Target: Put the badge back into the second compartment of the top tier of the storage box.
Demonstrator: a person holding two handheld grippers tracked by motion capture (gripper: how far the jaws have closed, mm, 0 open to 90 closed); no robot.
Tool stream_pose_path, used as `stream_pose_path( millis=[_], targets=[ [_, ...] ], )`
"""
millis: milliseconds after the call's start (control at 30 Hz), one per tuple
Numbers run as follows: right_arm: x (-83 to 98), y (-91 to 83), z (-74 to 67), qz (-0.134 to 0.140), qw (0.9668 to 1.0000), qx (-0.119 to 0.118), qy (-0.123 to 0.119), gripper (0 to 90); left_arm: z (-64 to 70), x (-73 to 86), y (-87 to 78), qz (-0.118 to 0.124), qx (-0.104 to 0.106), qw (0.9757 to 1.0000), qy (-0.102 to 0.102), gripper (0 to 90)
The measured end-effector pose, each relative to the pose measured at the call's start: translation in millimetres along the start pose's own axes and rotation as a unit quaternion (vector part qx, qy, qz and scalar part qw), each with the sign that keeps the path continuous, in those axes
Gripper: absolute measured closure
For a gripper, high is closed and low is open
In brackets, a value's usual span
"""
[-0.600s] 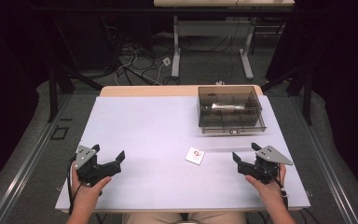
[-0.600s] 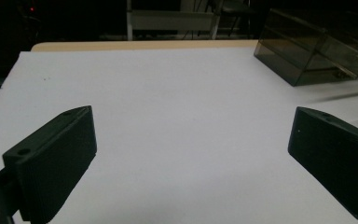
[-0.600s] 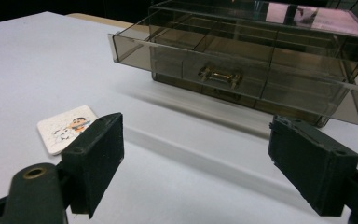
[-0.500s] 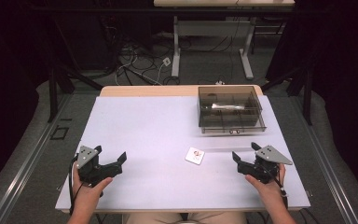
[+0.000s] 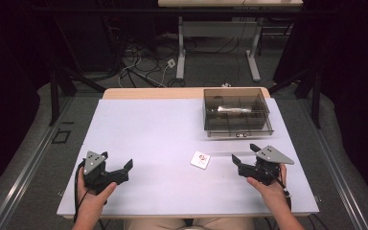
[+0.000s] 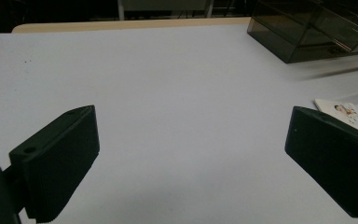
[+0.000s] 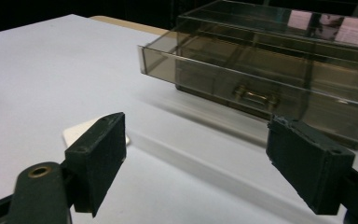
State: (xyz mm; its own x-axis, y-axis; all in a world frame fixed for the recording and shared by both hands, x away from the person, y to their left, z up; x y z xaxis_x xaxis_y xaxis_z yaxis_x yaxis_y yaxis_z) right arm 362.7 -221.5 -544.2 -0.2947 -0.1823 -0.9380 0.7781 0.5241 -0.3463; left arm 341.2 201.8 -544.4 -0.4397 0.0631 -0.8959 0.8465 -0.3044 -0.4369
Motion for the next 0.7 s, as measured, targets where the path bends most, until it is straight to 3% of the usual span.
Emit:
stream_pose_path(
  millis=[333,467,700],
  targets=[
    [-5.1,21.6,-27.7,-0.034,0.9967,-0.059,-0.044,18.8,3.7,-3.1,-5.1,0.017,0.017,0.9997,-0.006,1.2],
    [-6.8,31.0,-37.1,-0.045,0.9944,-0.08,-0.051,17.9,2.9,-4.5,-5.8,0.026,0.02,0.9994,-0.011,1.2],
    [-9.0,44.9,-46.9,-0.07,0.9897,-0.112,-0.055,16.4,0.2,-2.4,-5.0,0.019,0.028,0.9993,-0.014,1.8]
  ],
)
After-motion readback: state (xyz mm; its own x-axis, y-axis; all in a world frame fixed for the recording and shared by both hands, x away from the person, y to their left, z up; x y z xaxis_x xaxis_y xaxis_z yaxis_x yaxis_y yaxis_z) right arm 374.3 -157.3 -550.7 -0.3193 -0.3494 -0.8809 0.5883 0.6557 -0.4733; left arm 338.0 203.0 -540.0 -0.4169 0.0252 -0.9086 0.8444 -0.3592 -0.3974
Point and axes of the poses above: each handheld gripper's, and its own axes: y roughly forward along the jaws, x roughly out of its underside, z roughly to its right, the point moved 7 cm from there along y, roughly forward along the jaws, and after that the axes turned 5 degrees about -x, right-handed, at the moved point
